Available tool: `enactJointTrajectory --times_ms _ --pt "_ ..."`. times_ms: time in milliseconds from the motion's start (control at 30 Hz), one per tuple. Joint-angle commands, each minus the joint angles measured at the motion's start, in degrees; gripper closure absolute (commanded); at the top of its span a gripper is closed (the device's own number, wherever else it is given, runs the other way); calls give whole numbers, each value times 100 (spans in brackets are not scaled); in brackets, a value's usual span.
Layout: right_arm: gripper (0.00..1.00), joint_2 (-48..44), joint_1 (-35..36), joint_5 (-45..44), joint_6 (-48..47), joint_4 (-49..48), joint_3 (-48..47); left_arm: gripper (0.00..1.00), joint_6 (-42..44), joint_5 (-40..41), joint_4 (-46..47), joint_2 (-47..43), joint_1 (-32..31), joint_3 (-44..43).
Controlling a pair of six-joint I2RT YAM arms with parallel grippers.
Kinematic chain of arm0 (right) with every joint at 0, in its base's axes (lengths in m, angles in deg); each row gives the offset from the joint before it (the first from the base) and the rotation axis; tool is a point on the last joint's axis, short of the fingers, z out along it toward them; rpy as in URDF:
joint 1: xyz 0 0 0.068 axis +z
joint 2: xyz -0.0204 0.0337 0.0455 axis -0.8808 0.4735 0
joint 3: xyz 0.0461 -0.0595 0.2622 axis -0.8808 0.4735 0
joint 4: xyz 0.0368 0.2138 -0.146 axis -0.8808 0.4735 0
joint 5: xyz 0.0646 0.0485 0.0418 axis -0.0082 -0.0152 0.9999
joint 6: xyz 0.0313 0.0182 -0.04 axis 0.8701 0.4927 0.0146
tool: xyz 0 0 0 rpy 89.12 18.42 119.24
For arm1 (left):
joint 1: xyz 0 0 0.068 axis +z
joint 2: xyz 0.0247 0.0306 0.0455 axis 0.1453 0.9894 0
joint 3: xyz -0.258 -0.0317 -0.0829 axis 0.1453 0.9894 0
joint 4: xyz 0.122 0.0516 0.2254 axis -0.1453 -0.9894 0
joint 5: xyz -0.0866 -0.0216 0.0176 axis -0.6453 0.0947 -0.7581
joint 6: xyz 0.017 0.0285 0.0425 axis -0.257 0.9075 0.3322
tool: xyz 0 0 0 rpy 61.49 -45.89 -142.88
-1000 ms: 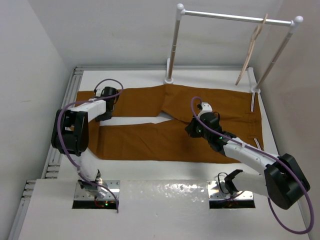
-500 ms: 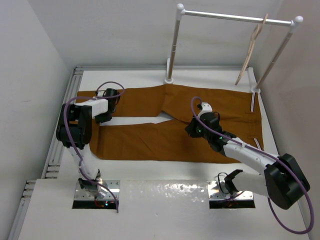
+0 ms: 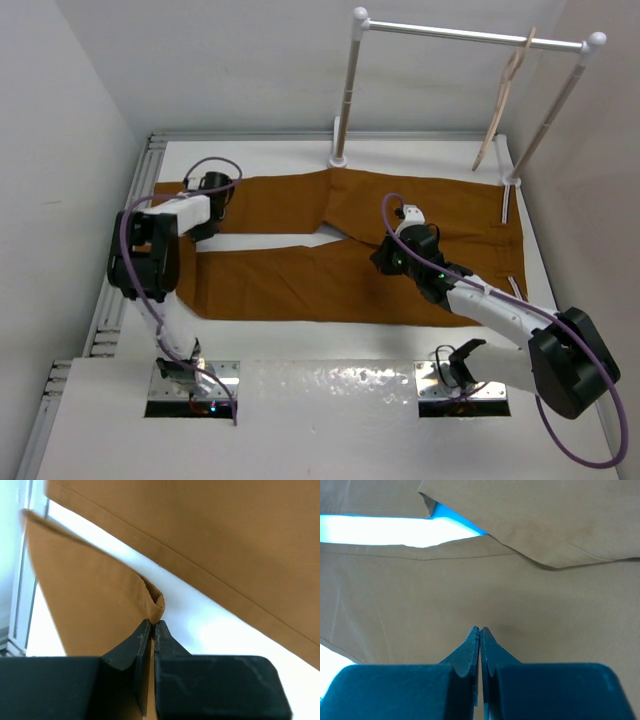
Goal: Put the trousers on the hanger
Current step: Fold the trousers at the center of the board.
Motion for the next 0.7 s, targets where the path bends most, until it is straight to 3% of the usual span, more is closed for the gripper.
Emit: enactJointTrajectory --times_ms 0,133,333,367,467,600,667 --pt "100 -77 -35 -91 -63 -177 24 100 -243 -413 7 -1168 62 -89" --pt "100 -139 -26 -477 -80 69 -28 100 -515 -992 42 -2633 62 157" --pt "100 -551 -167 -1882 95 1348 -248 100 -560 -1740 139 -4122 54 561" --pt "100 -639 -245 -2432 252 1596 -248 100 -568 -1820 217 -4297 45 632" --pt "100 -1262 -824 -3549 918 2590 5 100 -735 -2057 410 -4966 45 965" --pt "100 -2500 -1984 -3843 1334 3353 472 100 -797 -2294 640 -5572 45 1309" --pt "100 -2661 -2626 -4141 1614 3584 647 100 -797 -2330 622 -5652 45 1300"
